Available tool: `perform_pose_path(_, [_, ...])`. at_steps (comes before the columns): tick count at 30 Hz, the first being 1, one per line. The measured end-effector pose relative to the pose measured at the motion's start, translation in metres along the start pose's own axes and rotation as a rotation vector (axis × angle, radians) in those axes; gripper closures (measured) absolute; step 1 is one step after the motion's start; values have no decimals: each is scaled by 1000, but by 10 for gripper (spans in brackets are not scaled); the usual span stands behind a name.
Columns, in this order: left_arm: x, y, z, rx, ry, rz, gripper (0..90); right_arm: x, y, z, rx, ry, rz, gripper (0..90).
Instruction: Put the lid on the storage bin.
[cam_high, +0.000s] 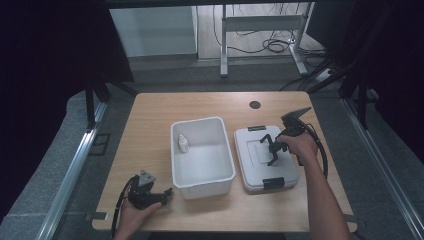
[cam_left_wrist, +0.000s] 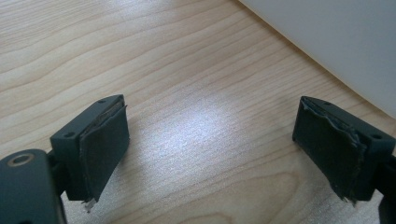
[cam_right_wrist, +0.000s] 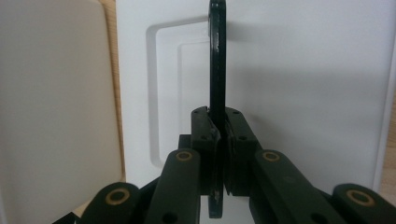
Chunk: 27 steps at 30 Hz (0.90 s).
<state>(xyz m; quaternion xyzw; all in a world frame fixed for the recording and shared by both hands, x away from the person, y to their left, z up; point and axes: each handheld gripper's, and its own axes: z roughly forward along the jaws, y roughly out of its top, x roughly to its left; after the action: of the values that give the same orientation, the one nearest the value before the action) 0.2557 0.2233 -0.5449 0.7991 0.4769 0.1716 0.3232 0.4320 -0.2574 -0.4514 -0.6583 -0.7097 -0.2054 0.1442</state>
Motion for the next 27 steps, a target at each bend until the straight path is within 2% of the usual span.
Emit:
perform_pose_path(18, [0,0,0,-2,1,1,106,32,-10,-60,-97,45,-18,844])
perform_pose_path(27, [0,0,0,-2,0,0,106,42,-15,-76,-123,69,-42,843])
